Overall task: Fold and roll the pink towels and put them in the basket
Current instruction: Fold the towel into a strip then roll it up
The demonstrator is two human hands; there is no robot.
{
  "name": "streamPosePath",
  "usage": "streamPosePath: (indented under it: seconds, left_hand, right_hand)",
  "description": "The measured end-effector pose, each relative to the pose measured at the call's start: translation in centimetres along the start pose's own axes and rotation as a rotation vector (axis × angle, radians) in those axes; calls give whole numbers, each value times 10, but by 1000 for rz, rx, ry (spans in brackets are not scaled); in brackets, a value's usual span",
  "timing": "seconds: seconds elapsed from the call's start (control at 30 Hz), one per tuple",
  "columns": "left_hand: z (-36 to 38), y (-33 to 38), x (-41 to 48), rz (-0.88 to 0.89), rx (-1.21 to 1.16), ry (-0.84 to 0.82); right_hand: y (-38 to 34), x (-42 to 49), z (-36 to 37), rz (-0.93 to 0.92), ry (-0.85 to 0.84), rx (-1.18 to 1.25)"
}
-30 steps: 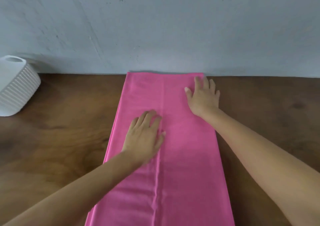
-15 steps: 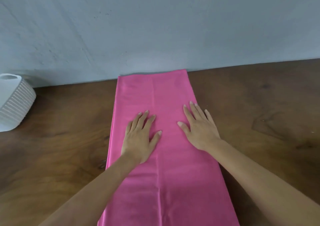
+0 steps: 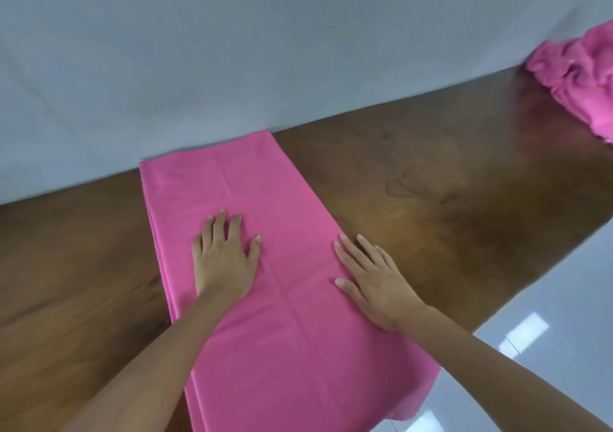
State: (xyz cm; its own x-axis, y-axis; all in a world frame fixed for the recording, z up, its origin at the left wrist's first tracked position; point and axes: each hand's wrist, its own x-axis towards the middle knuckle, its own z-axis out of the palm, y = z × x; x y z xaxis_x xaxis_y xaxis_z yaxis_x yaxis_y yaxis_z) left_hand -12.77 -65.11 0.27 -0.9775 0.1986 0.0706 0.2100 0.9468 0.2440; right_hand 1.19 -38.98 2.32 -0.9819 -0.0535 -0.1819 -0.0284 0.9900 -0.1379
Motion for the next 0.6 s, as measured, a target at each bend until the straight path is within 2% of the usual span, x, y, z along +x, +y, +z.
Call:
streamPosePath:
  seconds: [0.43, 0.6]
  left_hand:
    - [3, -4, 1, 45, -34, -12]
    - [-3, -5, -3, 139, -159, 29]
  right_hand:
    - [-8, -148, 38, 296, 90, 73]
    - [-14, -166, 47, 397, 101, 79]
